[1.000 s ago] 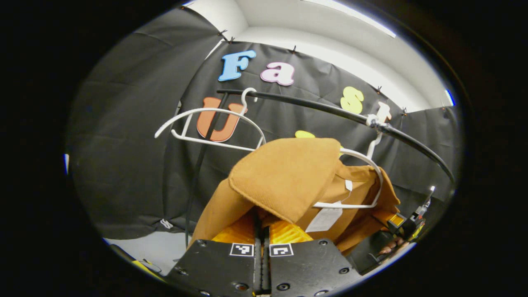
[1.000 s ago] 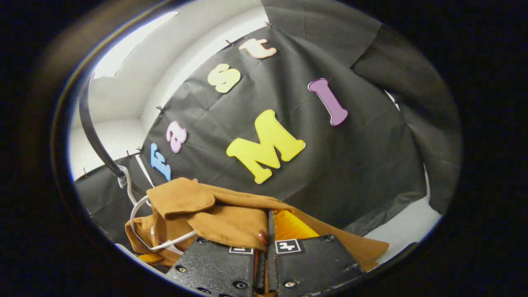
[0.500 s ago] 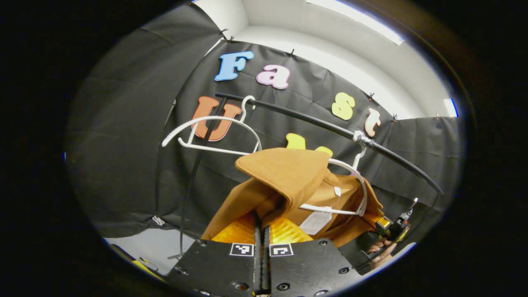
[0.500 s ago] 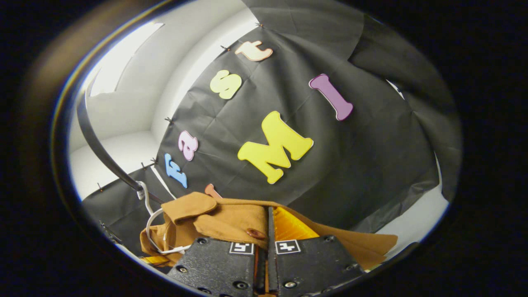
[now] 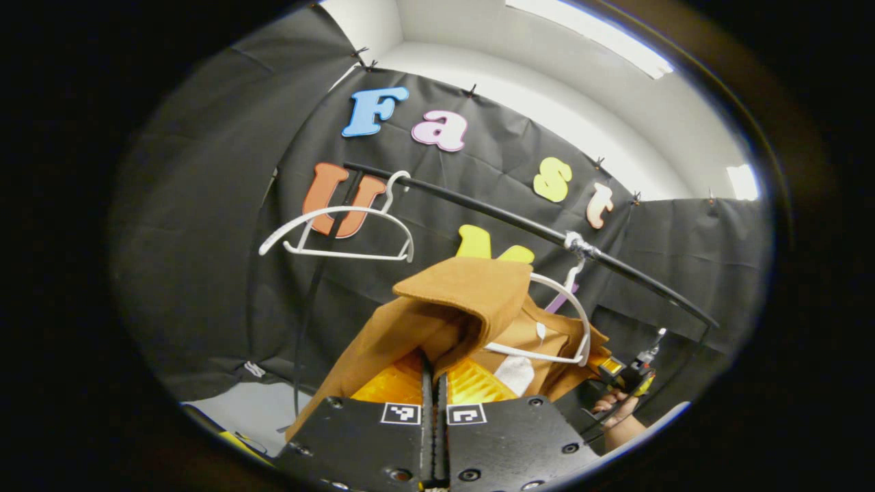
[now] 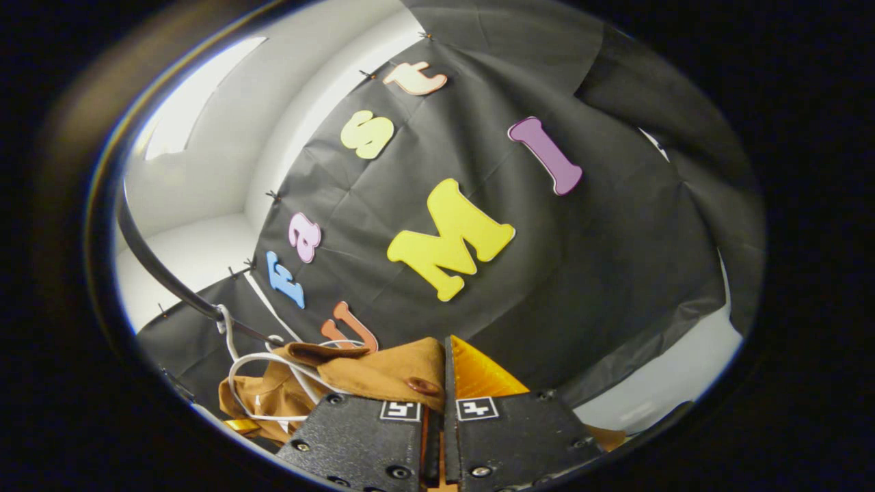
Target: Grasp the clothes on the hanger with both hands and then place them into the laundry hamper below.
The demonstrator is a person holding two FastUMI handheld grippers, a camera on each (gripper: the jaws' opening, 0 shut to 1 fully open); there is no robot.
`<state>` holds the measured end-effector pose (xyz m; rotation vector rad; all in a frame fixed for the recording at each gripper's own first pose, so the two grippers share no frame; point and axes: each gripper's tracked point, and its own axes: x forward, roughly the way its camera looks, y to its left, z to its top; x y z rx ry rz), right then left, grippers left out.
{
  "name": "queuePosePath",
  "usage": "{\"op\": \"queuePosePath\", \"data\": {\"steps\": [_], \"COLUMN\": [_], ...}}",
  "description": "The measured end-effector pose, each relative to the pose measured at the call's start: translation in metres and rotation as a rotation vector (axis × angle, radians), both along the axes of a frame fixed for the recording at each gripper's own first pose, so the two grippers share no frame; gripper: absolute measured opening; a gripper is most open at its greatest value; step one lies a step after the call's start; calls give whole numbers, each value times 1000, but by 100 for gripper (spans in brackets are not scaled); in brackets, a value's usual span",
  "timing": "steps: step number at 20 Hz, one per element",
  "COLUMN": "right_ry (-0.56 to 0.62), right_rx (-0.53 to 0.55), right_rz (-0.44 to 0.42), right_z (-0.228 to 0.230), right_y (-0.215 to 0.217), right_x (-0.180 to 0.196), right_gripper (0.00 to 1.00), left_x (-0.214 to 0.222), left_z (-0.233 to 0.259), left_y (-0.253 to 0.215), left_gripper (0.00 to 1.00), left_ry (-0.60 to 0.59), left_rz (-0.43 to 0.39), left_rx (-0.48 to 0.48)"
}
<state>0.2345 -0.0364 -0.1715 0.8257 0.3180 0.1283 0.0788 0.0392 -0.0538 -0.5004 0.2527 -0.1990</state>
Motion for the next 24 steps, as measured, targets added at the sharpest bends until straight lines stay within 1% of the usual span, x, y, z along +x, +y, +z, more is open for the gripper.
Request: {"op": "queuePosePath", "data": {"steps": [1, 2, 3, 5, 6, 7, 8, 9, 10, 11, 12, 13, 14, 15, 16, 19, 21, 24], "right_ry": [-4, -8, -9, -12, -9, 1, 8, 26, 35, 32, 25, 18, 25, 39, 52, 77, 85, 110], "right_rx": [9, 9, 0, -11, 2, 12, 10, 5, 26, 57, 49, 54, 83, 90, 73, 51, 30, 28], "right_rz": [13, 26, 41, 62, 67, 81, 82, 75, 66, 70, 80, 84, 89, 90, 88, 97, 100, 99], "right_z": [2, 5, 4, 4, 5, 3, -1, -7, -10, -7, -7, -9, -9, -12, -20, -29, -34, -44], "right_y": [0, 3, 5, 10, 10, 12, 13, 8, 4, 6, 9, 9, 10, 9, 6, 9, 7, 8], "right_x": [3, 4, 7, 12, 17, 20, 21, 24, 27, 29, 31, 31, 30, 28, 28, 26, 20, 16], "right_gripper": [6, 6, 6, 7, 6, 6, 6, 6, 6, 6, 6, 6, 6, 5, 5, 5, 5, 5], "left_x": [-2, -3, -1, -1, -3, -6, -7, -9, -7, -5, 1, 5, 6, 9, 14, 16, 17, 23], "left_z": [4, 7, 11, 15, 21, 24, 28, 40, 51, 51, 35, 11, -6, -19, -31, -54, -64, -69], "left_y": [7, 14, 20, 30, 34, 35, 41, 49, 59, 63, 62, 59, 53, 48, 51, 53, 53, 44], "left_gripper": [5, 0, 5, 5, 0, 5, 5, 0, 5, 5, 0, 0, 0, 0, 0, 0, 0, 0], "left_ry": [-4, 0, 1, 10, -1, -8, -21, -55, -93, -102, -71, -17, 16, 35, 66, 117, 131, 136], "left_rz": [-7, -14, -22, -34, -44, -49, -34, -15, 31, 55, 76, 80, 75, 77, 82, 93, 100, 97], "left_rx": [-14, -40, -67, -90, -102, -121, -139, -174, -213, -221, -195, -175, -173, -181, -178, -235, -244, -235]}}
